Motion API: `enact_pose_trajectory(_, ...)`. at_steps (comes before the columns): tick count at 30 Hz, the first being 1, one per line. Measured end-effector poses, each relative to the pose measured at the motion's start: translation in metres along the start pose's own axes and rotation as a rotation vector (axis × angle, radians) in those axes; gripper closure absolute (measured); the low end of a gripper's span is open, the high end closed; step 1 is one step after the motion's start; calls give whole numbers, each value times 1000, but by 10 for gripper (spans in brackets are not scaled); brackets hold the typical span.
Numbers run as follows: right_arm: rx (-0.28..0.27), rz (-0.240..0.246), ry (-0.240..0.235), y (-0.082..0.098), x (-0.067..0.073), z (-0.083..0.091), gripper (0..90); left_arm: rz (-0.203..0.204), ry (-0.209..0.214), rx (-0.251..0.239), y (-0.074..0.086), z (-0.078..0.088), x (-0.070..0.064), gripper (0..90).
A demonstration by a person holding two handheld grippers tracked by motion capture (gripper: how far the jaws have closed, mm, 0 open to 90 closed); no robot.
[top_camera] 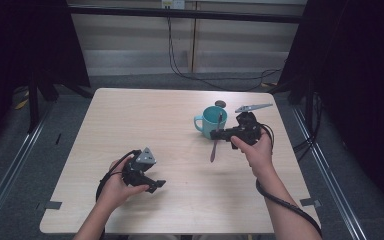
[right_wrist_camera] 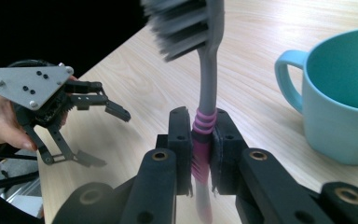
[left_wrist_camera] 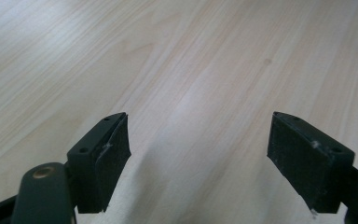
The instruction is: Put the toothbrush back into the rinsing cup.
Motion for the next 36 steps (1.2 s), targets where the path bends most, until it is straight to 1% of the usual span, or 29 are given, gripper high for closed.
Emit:
enact_pose_trajectory(1,3,-2,4,-1,-1,1,807,4,-1,-8,1,0,0,205)
enact_pose_trajectory(2,2,-6,6,-2,-2,1,807,20,2,-16,1,0,0,205)
enact_pose_trajectory(5,-4,-20,5,-5,-5,3,807,-2,-7,0,4,-1,1,202)
enact_pose_trajectory(7,-7,-25,5,-7,-6,4,807,-4,2,-4,6,-1,1,203)
enact_pose_trajectory(8,-7,-27,6,-8,-6,4,806,3,4,-14,6,-1,1,203)
enact_pose_trajectory(10,-8,-28,9,-10,-6,5,806,11,4,-15,9,-1,3,202)
enact_pose_trajectory(12,-9,-30,11,-12,-6,5,806,35,11,-35,11,-2,5,199)
enact_pose_trajectory(14,-5,-28,15,-13,-7,5,806,34,12,-32,15,-2,8,195)
enact_pose_trajectory(15,-4,-33,14,-14,-7,5,806,54,20,-44,17,-3,8,195)
enact_pose_trajectory(18,0,-33,21,-16,-7,3,806,65,20,-50,22,-4,9,195)
enact_pose_trajectory(19,3,-30,21,-17,-8,3,806,65,14,-49,24,-5,10,195)
enact_pose_trajectory(22,2,-28,20,-20,-7,3,806,62,22,-53,28,-5,10,195)
enact_pose_trajectory(25,2,-25,22,-24,-6,3,806,69,24,-53,30,-6,11,195)
enact_pose_trajectory(29,-1,-23,25,-30,-6,4,806,56,22,-56,32,-6,10,192)
enact_pose_trajectory(30,-5,-21,23,-31,-6,5,806,60,22,-62,32,-6,10,190)
enact_pose_trajectory(31,-6,-23,19,-33,-5,6,806,64,21,-57,33,-6,10,190)
enact_pose_trajectory(32,-6,-21,23,-34,-6,6,806,66,22,-60,34,-7,10,185)
enact_pose_trajectory(36,-10,-21,24,-40,-7,9,806,63,18,-68,34,-7,10,173)
Point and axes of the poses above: each handheld gripper's, and its own axes: z roughly backward along the jaws, y roughly out of its underside, x roughly to its left, the point moved 5 cm from there along -z, roughly forward along the jaws, and after that the axes turned 1 degree about y, right-handed, at the moved point
